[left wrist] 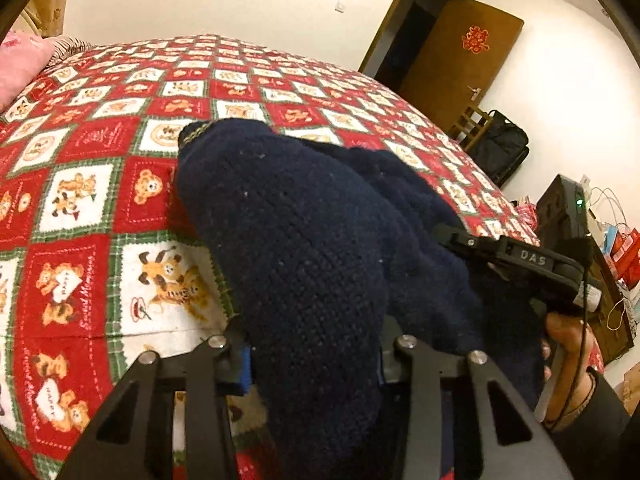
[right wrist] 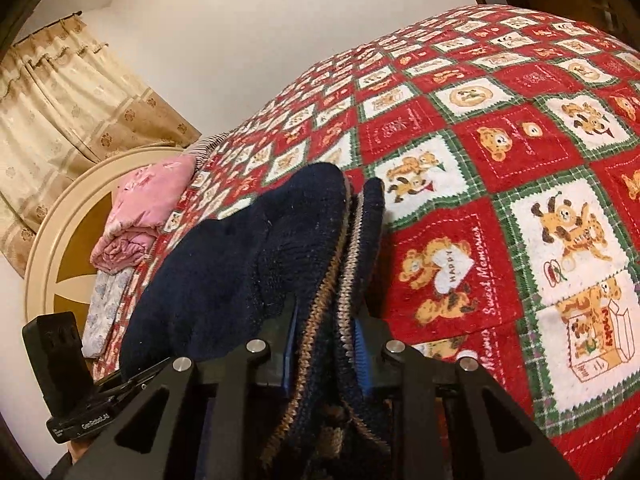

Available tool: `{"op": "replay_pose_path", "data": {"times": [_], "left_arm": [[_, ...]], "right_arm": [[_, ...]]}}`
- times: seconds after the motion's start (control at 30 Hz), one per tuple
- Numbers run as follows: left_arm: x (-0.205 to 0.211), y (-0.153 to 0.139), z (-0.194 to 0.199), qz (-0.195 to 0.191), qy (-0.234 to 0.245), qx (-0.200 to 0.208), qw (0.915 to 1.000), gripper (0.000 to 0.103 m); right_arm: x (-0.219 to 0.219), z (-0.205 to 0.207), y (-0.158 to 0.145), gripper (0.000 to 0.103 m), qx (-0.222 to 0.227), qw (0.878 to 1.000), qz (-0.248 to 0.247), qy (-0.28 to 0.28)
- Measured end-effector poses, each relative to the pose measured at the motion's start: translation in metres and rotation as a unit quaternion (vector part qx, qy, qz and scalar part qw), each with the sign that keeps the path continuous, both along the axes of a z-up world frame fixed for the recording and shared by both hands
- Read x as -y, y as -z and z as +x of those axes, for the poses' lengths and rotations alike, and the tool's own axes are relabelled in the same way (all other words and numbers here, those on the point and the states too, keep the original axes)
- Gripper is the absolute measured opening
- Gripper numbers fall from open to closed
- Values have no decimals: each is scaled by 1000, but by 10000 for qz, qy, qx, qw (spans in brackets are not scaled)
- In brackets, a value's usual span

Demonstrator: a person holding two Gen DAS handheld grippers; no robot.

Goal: Fold small clothes

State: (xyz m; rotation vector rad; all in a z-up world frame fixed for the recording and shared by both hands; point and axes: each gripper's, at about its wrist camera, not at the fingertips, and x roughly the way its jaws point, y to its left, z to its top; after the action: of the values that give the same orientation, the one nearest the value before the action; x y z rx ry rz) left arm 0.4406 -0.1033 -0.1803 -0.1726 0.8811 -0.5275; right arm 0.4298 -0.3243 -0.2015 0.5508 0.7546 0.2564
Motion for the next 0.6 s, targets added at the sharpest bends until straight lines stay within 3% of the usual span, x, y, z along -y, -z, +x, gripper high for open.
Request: {"op": "replay_pose_path", "data": {"times": [0.3, 0.6], "left_arm": [[-14, -33, -42, -13, -59, 213, 9998, 43], [-54, -56, -96, -142, -256, 339, 9990, 43]], "right_arm": [[-29, -32, -33, 24, 344, 9991, 173, -176], [-75, -76, -50, 24, 515, 9966, 382, -516]]}}
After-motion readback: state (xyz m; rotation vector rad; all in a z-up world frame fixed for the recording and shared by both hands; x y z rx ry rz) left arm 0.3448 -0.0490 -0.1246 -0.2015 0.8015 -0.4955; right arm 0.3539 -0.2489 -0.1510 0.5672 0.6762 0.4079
